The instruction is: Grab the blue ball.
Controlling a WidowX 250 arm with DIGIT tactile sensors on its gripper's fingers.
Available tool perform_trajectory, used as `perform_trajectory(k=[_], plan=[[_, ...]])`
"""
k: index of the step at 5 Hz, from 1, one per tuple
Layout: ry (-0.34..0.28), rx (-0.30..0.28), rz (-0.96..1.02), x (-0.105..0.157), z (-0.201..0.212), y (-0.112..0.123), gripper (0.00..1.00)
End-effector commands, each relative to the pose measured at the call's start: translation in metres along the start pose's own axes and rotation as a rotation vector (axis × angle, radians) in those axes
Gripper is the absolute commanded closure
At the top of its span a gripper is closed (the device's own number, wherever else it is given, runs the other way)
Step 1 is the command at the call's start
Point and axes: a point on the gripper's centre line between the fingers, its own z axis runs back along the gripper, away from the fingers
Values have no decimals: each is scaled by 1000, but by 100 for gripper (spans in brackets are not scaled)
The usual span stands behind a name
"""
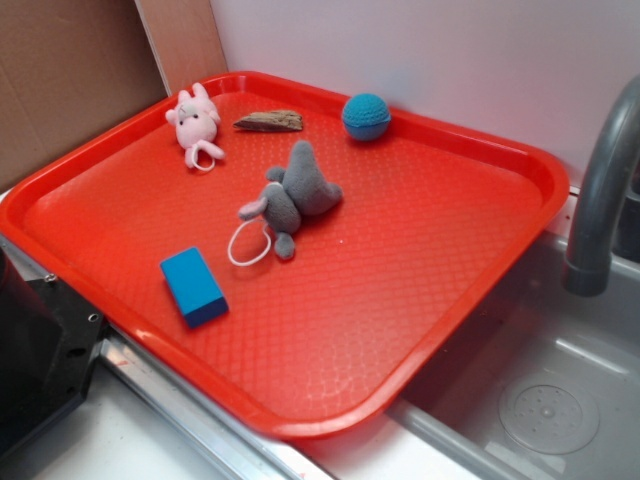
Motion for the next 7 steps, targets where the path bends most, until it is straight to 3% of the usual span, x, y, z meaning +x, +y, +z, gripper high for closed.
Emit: perform_trajectory(k=[1, 2, 3, 4, 6, 7], plan=[[0, 0, 0, 0, 0, 0, 0], [-73, -16, -10, 27, -37, -6, 0], [-112, -47, -8, 64, -67, -10, 0], [-126, -40, 7, 104, -101, -13, 0], [-106, 47, 30, 163, -156, -16, 0], [-89, 87, 61, 179, -171, 0, 0]])
